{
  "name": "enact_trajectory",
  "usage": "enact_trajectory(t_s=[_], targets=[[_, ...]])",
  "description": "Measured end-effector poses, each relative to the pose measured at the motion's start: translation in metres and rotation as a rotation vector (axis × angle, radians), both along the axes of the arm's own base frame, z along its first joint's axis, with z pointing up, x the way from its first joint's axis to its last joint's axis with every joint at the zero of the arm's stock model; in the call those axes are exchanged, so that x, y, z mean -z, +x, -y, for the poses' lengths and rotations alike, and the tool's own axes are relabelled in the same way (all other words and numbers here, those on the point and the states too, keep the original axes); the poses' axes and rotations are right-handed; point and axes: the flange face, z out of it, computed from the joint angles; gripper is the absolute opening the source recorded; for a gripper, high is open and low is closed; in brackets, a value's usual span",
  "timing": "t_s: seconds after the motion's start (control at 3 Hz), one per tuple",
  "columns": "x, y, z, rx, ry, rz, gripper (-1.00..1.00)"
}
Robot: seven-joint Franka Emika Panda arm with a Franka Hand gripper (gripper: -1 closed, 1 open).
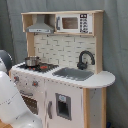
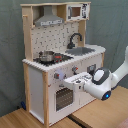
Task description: Play with the kitchen
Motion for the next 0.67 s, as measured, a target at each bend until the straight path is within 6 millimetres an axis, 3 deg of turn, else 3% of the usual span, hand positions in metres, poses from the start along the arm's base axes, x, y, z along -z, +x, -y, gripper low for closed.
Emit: enact_trajectory(t_s=[0.67], targets=[[0.009, 0.040, 0.017, -0.043, 0.052, -0.039, 1.00]])
